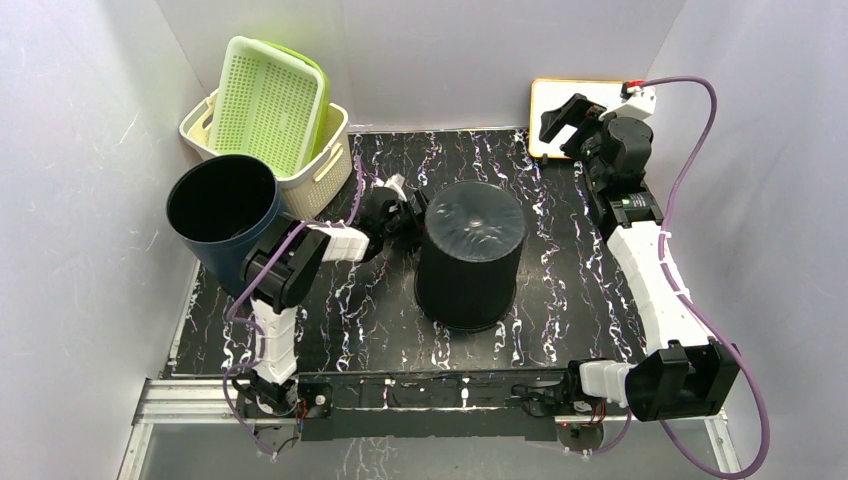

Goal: Turn the large container upside down

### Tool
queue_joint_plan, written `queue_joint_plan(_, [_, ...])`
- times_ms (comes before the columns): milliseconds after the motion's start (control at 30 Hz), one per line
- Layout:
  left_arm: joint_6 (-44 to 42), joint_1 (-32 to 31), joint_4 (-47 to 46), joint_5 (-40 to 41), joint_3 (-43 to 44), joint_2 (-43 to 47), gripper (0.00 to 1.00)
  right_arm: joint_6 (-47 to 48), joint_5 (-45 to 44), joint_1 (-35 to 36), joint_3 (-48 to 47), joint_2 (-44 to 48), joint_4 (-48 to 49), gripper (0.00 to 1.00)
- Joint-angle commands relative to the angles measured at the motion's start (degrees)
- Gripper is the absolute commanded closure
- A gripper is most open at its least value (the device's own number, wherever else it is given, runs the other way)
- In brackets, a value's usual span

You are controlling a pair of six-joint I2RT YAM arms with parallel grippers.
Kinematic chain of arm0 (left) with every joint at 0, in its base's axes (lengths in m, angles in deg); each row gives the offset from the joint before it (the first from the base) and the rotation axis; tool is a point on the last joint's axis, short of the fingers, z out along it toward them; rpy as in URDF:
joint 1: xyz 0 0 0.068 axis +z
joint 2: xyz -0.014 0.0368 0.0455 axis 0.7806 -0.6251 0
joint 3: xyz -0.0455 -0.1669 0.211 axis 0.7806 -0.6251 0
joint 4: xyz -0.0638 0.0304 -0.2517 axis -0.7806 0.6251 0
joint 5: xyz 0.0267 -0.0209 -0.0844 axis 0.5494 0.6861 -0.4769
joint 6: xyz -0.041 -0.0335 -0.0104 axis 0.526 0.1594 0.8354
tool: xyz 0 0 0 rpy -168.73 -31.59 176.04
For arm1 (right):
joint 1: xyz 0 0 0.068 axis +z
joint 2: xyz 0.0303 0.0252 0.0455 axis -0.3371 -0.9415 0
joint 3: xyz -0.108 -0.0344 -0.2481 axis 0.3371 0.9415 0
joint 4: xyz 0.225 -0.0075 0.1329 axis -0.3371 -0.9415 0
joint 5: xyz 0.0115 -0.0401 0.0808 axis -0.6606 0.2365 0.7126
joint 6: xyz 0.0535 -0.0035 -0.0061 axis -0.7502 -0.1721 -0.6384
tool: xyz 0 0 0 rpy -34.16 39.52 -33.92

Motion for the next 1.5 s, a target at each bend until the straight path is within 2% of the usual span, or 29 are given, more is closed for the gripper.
queue_joint_plan(0, [-13.2,-2.5,29.7,12.8,0.8,5.9,0.13,1.4,1.1,-0.3,0.8,1.9,0.4,0.02])
queue_joint_plan(67, [-14.2,-2.6,33.6,16.4,-0.9,9.3,0.05,1.5,1.2,-0.2,1.4,2.2,0.2,0.02])
queue_joint_plan(100, [-14.4,-2.7,36.0,18.3,-2.4,11.2,0.04,1.5,1.3,-0.3,1.7,2.3,0.1,0.02])
queue_joint_plan(300, [-16.2,-3.5,46.0,26.1,-9.1,24.0,0.04,1.4,2.1,-0.3,3.2,2.3,-0.3,0.02])
queue_joint_plan(433, [-17.5,-5.3,49.4,23.1,-13.1,31.8,0.09,1.3,2.3,-0.2,4.1,2.6,0.0,0.02])
queue_joint_plan(567, [-20.0,-9.3,47.5,15.6,-15.6,36.5,0.11,1.3,2.8,-0.2,3.4,1.9,-0.7,0.02])
queue_joint_plan(733, [-21.2,-11.5,35.5,11.0,-20.6,40.2,0.11,1.2,3.7,-0.2,1.1,0.9,-1.9,0.02])
queue_joint_plan(867, [-23.2,-11.6,28.2,8.1,-19.3,34.8,0.11,1.6,3.5,-0.2,-0.6,0.9,-2.6,0.02])
queue_joint_plan(1000, [-27.4,-12.7,23.4,7.2,-13.8,27.5,0.11,2.3,2.1,-0.2,-1.5,1.5,-3.1,0.02])
queue_joint_plan(1167, [-33.7,-13.3,21.8,4.3,-3.3,16.6,0.11,2.2,0.5,-0.2,-1.6,2.1,-3.1,0.02])
queue_joint_plan(1467, [-34.7,-18.9,22.3,-0.1,18.4,-2.1,0.11,0.7,-3.1,-0.3,-4.2,1.4,-2.6,0.02])
